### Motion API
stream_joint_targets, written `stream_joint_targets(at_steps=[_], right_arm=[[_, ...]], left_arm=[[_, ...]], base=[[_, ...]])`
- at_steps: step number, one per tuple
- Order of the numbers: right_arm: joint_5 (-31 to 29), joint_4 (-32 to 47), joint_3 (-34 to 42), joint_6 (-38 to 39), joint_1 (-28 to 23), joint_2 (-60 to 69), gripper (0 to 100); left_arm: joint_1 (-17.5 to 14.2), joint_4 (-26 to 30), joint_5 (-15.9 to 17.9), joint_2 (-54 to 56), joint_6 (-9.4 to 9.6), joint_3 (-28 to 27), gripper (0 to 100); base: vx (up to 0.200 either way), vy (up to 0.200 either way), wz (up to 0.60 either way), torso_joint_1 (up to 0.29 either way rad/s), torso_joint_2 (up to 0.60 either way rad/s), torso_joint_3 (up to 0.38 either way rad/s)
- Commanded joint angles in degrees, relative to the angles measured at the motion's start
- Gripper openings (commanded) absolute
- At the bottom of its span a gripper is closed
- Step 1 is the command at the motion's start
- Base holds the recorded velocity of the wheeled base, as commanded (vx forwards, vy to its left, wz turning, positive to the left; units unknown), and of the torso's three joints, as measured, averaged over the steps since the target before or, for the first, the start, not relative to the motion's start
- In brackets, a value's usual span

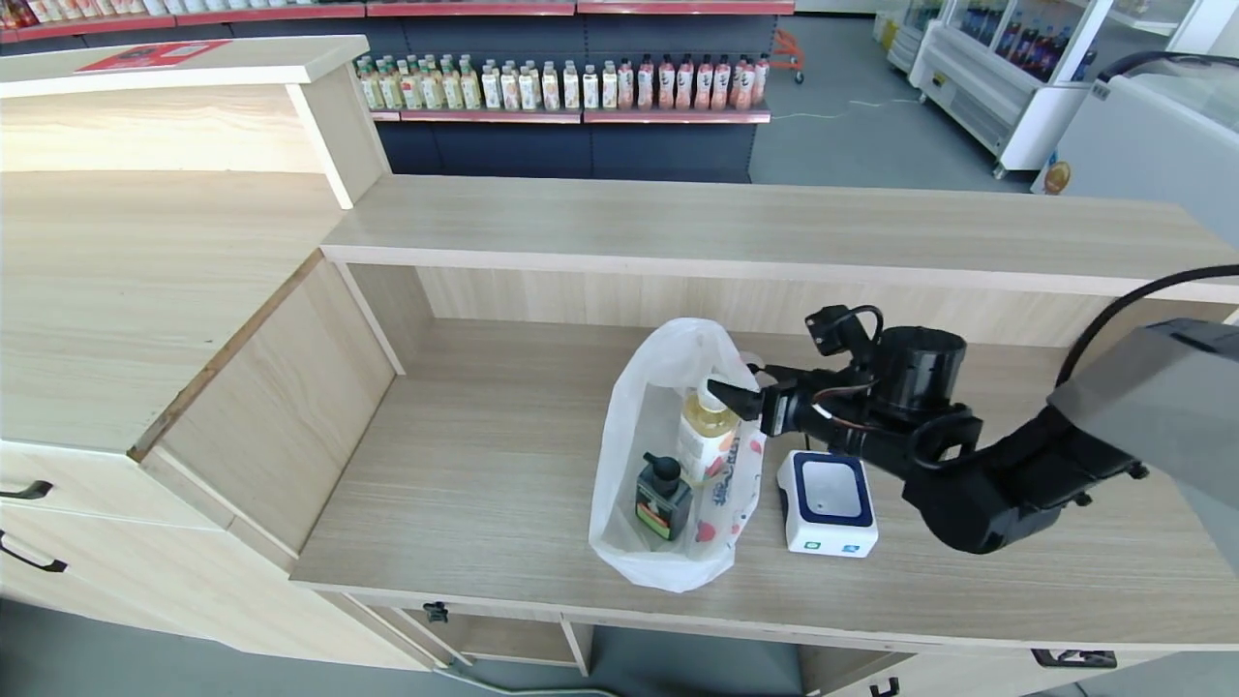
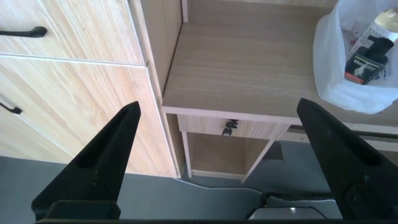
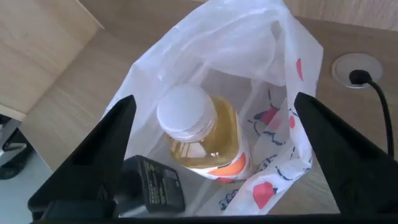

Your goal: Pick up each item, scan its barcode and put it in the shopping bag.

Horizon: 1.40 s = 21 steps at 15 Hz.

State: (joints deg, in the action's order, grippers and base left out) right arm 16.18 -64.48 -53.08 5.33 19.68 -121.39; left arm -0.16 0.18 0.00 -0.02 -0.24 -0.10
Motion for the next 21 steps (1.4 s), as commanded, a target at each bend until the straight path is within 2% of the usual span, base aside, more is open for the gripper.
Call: stream_joint_targets(at_steps=[1,3,4,6,7,8,12,16,18,19,21], right_arm=[[-0.01,1.9,16.08,2.93,-4.29,21.64,100],[-0.27,7.96,24.16,3.02,-6.23,34.12,100],[-2.38,12.88,28.47,2.49,-7.2,43.08,100],[-6.68,17.19,30.67,2.41,-7.99,50.38,100],[-7.12,25.01,32.16,2.41,-9.13,58.2,100],[-7.48,29.5,34.09,2.41,-9.3,63.21,100],[-7.56,33.98,48.16,-0.49,-12.56,80.52,100],[-10.9,41.98,52.99,-2.87,-13.87,94.06,100],[-12.13,48.39,53.08,-4.18,-15.63,102.15,100],[-12.22,54.9,53.08,-6.03,-16.95,108.39,100],[-12.22,60.26,53.08,-6.65,-18.53,114.89,100]], left_arm=[[-0.02,-0.01,0.0,0.02,-0.02,0.01,100],[-0.02,-0.01,0.0,0.02,-0.02,0.01,100],[-0.02,-0.01,0.0,0.02,-0.02,0.01,100],[-0.02,-0.01,0.0,0.02,-0.02,0.01,100],[-0.02,-0.01,0.0,0.02,-0.02,0.01,100],[-0.02,-0.01,0.0,0.02,-0.02,0.01,100],[-0.02,-0.09,0.0,0.02,-0.02,0.01,100],[-0.02,-0.01,0.0,0.02,-0.02,0.01,100],[-0.02,-0.01,0.0,0.02,-0.02,0.01,100],[-0.02,-0.01,0.0,0.02,-0.02,0.01,100],[-0.02,-0.01,0.0,0.02,-0.02,0.01,100]], base=[[0.0,0.0,0.0,0.0,0.0,0.0],[0.0,0.0,0.0,0.0,0.0,0.0],[0.0,0.0,0.0,0.0,0.0,0.0],[0.0,0.0,0.0,0.0,0.0,0.0],[0.0,0.0,0.0,0.0,0.0,0.0],[0.0,0.0,0.0,0.0,0.0,0.0],[0.0,0.0,0.0,0.0,0.0,0.0],[0.0,0.0,0.0,0.0,0.0,0.0],[0.0,0.0,0.0,0.0,0.0,0.0],[0.0,0.0,0.0,0.0,0.0,0.0],[0.0,0.0,0.0,0.0,0.0,0.0]])
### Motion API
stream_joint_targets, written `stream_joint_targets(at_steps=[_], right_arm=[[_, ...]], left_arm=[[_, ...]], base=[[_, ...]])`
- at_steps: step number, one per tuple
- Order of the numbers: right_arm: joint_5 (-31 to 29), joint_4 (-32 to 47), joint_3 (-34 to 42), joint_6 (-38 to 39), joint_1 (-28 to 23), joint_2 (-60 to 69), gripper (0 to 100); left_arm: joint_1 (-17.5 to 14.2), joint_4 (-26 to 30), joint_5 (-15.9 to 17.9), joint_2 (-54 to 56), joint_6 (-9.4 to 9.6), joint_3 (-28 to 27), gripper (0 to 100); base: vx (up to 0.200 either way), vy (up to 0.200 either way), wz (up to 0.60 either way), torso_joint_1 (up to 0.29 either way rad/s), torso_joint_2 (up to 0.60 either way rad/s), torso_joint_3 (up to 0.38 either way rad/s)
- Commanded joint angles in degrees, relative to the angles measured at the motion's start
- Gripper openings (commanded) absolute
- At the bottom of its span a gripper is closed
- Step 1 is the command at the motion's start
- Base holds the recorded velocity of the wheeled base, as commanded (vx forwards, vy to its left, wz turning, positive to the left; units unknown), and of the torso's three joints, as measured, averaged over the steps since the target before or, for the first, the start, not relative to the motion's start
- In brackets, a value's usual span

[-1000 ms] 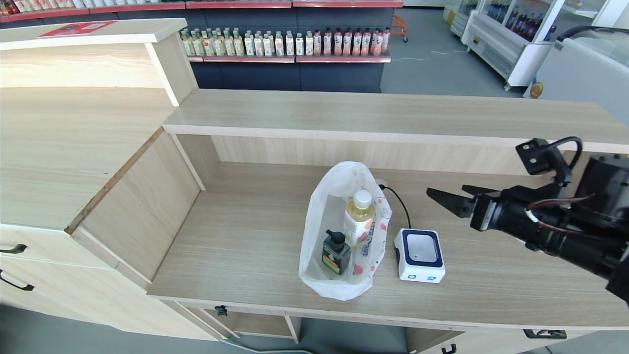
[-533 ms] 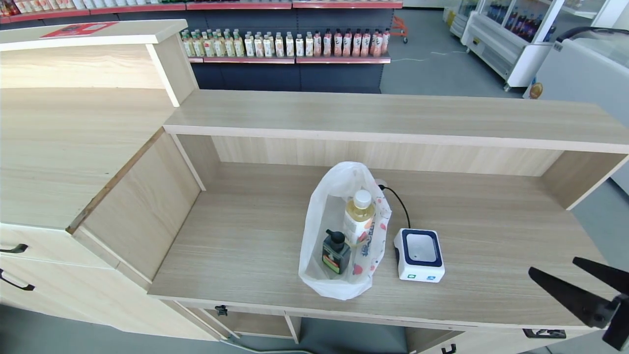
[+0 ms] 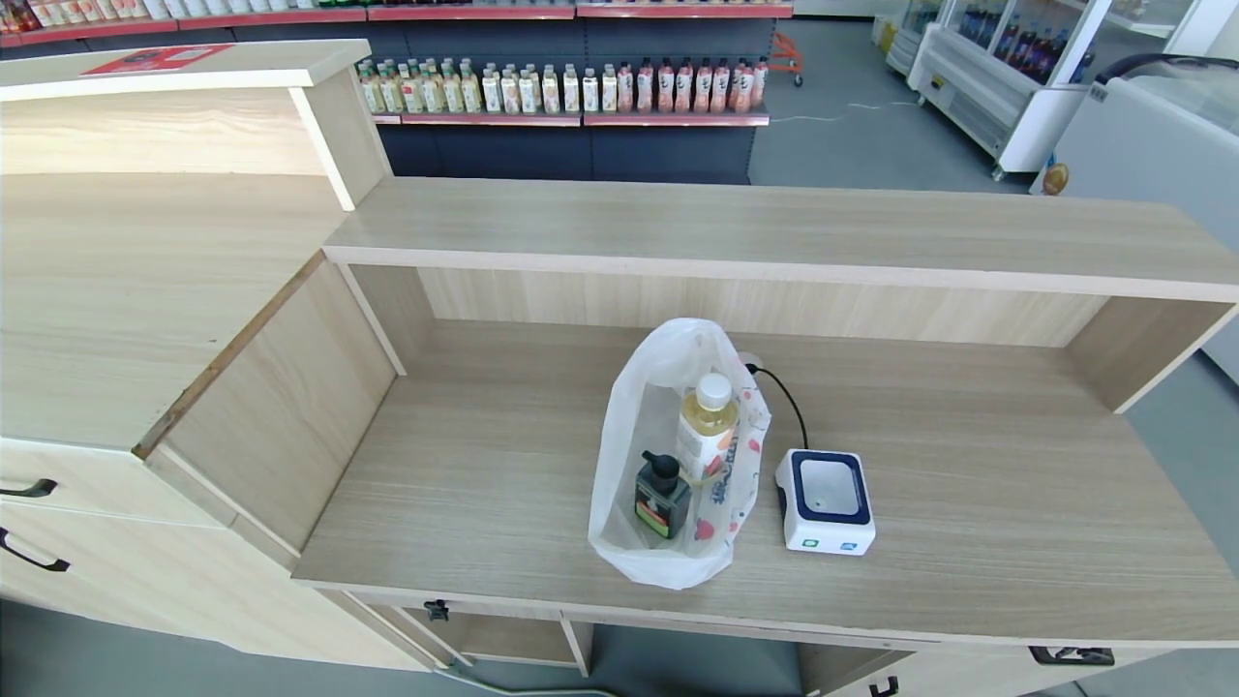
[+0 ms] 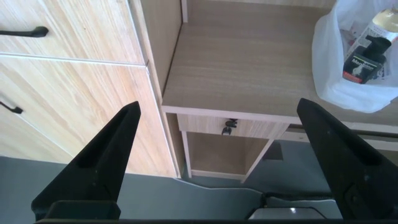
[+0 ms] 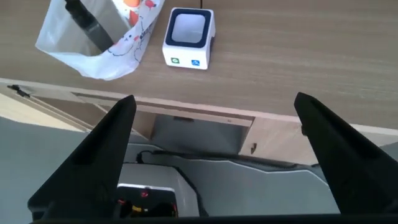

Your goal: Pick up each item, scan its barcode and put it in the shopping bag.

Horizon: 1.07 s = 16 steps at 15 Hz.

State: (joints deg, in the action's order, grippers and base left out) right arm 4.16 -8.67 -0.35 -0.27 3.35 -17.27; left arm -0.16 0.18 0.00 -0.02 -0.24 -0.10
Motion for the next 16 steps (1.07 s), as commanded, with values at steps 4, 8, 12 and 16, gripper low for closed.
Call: stream_joint_targets(at_steps=[4,8,12,16], right_arm=[[-0.2,4.71,0.35,-2.28,-3.7,17.01,100],[-1.7,4.71,0.35,-1.14,-3.44,17.27,100],[-1.61,4.8,0.35,-2.19,-3.44,17.19,100],[-2.22,7.26,0.35,-2.46,-3.44,17.27,100]], left_arm=[[-0.02,-0.01,0.0,0.02,-0.02,0.01,100],[-0.02,-0.01,0.0,0.02,-0.02,0.01,100],[-0.02,-0.01,0.0,0.02,-0.02,0.01,100],[-0.02,-0.01,0.0,0.02,-0.02,0.01,100]], base=[[0.0,0.0,0.0,0.0,0.0,0.0],[0.0,0.0,0.0,0.0,0.0,0.0],[0.0,0.0,0.0,0.0,0.0,0.0],[0.0,0.0,0.0,0.0,0.0,0.0]])
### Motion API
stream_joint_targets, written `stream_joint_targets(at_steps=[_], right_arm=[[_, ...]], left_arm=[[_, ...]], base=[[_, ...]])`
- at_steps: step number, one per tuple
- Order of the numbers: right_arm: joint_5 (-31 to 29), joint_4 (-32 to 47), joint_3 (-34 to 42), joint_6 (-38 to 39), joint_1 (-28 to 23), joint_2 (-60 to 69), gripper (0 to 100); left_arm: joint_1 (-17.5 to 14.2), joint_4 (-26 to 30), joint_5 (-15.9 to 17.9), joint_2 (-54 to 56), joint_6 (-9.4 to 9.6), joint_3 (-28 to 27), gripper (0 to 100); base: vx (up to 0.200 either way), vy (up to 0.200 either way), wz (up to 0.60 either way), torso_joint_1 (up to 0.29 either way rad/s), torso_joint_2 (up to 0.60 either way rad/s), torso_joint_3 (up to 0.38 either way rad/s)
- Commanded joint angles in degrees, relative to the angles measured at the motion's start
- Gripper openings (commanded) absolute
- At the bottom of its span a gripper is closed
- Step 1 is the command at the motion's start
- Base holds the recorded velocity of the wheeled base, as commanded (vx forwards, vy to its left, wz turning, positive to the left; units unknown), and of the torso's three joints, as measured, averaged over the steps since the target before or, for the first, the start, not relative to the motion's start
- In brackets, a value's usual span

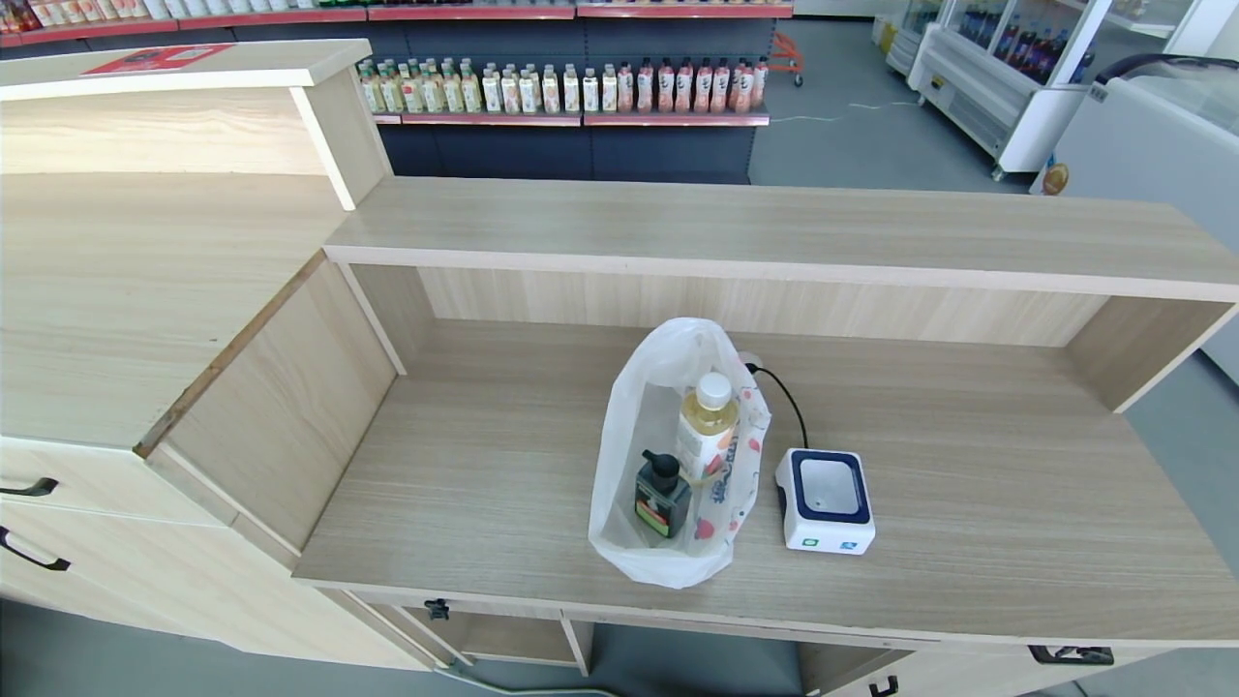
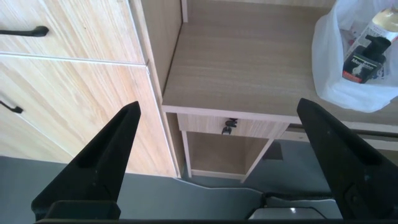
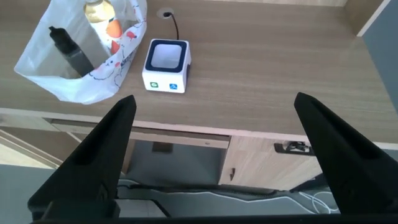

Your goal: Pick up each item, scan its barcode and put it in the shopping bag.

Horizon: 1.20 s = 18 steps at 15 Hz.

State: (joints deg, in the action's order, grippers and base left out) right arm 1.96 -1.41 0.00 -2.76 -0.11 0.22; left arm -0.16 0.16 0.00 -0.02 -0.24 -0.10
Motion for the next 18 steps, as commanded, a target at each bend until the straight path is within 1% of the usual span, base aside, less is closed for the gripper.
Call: stream_joint_targets(at_steps=[1,9,18], right_arm=[[-0.2,0.1,0.0,0.03,0.02,-0.22,100],[-0.2,0.18,0.0,0.12,0.02,-0.22,100],[-0.2,0.18,0.0,0.12,0.02,-0.22,100]], left_arm=[[-0.02,0.02,0.0,0.02,-0.02,0.01,100],[-0.02,0.02,0.09,-0.5,0.07,0.01,100],[-0.19,0.02,0.0,0.02,0.42,0.01,100]], base=[[0.0,0.0,0.0,0.0,0.0,0.0],[0.0,0.0,0.0,0.0,0.0,0.0],[0.0,-0.2,0.0,0.002,0.0,0.0]])
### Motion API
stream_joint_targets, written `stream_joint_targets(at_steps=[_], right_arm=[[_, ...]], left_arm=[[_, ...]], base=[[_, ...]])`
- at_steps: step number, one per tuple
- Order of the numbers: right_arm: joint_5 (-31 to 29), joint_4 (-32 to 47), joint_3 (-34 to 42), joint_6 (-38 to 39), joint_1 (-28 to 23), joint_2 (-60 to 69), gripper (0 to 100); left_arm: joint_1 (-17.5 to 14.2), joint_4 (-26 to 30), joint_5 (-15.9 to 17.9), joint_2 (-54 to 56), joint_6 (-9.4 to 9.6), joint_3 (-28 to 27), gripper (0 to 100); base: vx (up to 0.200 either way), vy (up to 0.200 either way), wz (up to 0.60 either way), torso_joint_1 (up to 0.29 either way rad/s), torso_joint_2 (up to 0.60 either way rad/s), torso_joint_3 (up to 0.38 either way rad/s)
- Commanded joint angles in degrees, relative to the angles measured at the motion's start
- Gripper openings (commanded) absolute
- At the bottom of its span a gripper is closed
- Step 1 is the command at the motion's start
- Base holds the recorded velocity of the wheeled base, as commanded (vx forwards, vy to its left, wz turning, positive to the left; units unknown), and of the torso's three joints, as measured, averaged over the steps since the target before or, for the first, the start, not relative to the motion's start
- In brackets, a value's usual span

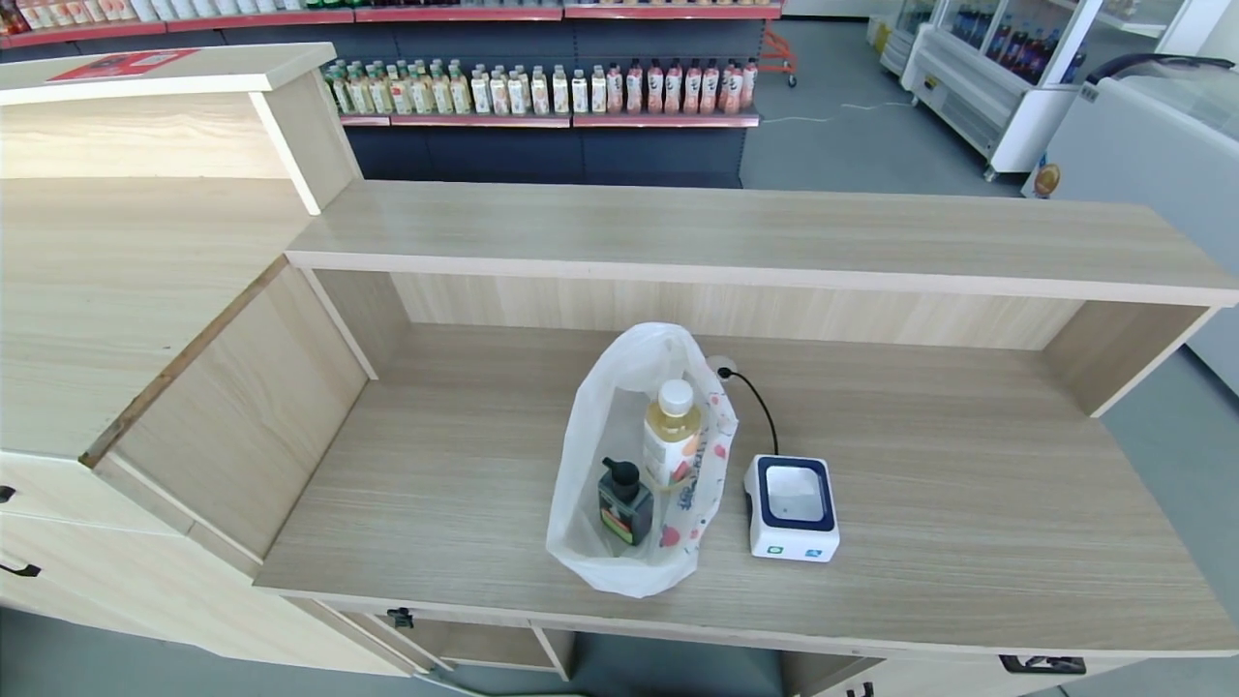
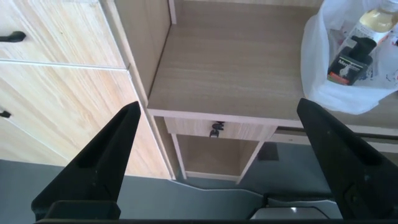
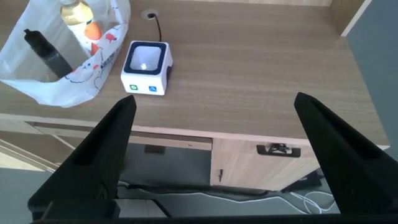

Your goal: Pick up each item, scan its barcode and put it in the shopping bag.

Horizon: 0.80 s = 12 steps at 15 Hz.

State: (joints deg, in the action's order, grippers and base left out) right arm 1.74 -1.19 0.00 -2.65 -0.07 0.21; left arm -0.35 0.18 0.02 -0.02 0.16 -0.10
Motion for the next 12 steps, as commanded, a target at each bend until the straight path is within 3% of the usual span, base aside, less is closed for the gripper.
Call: stream_joint_targets(at_steps=[1,3,6,10,12], right_arm=[[0.01,-0.04,0.0,-0.08,-0.1,-0.21,100],[0.01,-0.04,0.0,0.01,-0.01,-0.21,100],[0.01,0.05,0.0,-0.08,-0.01,-0.21,100],[0.01,0.05,0.0,-0.08,-0.01,-0.21,100],[0.01,0.05,0.0,-0.08,-0.1,-0.21,100]], left_arm=[[0.0,-0.01,-0.02,0.02,0.02,0.01,100],[0.09,-0.01,-0.02,-0.06,-0.25,0.01,100],[0.09,-0.09,-0.02,-0.06,-0.51,0.01,100],[0.09,-0.01,0.06,0.02,0.11,0.01,100],[0.09,-0.01,0.06,0.02,-0.16,0.01,100]], base=[[0.0,-0.2,0.0,-0.007,0.0,-0.002],[0.0,-0.2,0.0,0.01,0.0,0.005],[0.0,0.0,0.0,0.0,0.0,0.0],[0.2,0.0,0.0,0.0,0.0,0.004],[0.0,0.0,0.0,0.0,0.0,0.0]])
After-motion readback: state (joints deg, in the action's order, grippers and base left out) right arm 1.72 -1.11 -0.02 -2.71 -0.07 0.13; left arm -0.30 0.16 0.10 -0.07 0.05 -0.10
